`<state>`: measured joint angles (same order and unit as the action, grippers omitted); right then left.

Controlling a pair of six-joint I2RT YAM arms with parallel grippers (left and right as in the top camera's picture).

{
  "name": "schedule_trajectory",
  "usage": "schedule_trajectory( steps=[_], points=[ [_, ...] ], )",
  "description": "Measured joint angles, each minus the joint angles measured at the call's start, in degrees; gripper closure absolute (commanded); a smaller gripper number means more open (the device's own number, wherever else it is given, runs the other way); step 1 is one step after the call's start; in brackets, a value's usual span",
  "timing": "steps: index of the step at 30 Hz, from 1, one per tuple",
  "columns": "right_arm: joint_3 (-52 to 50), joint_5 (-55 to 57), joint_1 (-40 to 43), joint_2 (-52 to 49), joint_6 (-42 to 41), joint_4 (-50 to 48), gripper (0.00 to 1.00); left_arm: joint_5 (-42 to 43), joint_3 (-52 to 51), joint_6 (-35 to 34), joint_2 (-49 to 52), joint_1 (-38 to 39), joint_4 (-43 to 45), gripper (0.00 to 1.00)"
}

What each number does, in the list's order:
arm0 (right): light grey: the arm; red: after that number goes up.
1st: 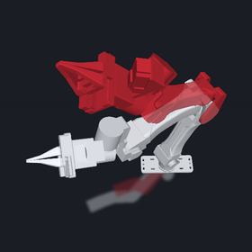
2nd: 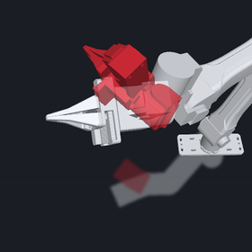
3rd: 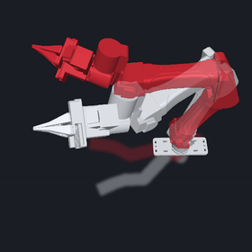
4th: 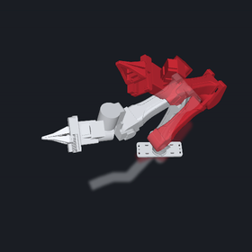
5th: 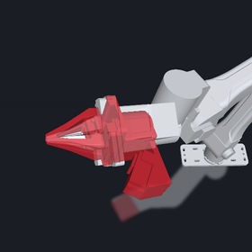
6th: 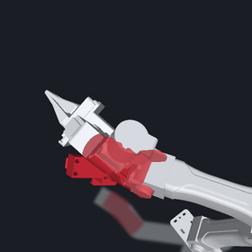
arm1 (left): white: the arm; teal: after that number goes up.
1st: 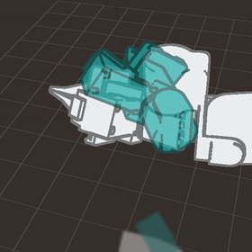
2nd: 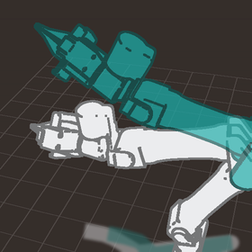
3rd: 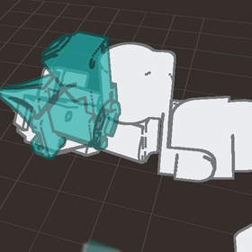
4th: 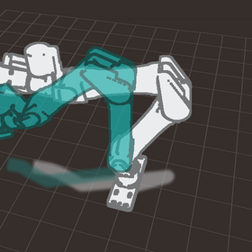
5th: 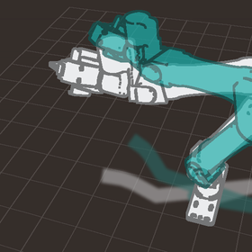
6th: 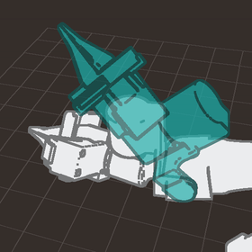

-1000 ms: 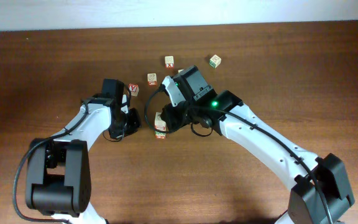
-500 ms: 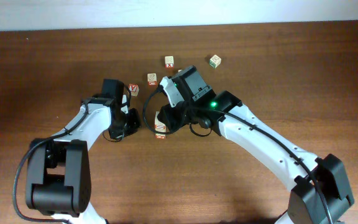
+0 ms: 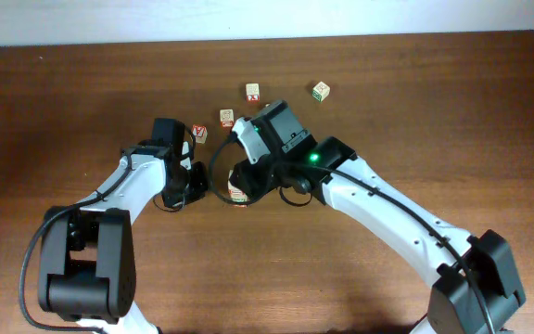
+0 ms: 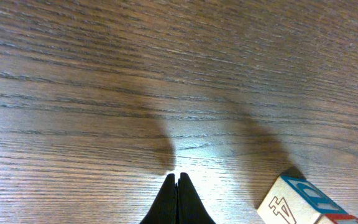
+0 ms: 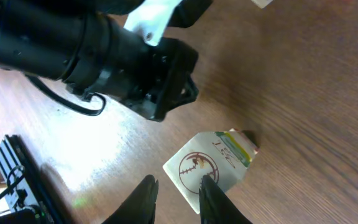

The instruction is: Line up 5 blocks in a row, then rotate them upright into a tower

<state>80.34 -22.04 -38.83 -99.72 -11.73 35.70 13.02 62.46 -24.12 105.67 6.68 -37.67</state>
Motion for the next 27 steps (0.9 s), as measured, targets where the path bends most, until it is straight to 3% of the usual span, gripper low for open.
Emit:
schedule_trajectory(
  steps=[27],
  points=[
    [3.1, 0.6, -0.9, -1.0, 0.4, 2.5, 0.71, 0.0, 0.0, 0.0, 0.0, 0.0, 0.0, 1.0]
  ],
)
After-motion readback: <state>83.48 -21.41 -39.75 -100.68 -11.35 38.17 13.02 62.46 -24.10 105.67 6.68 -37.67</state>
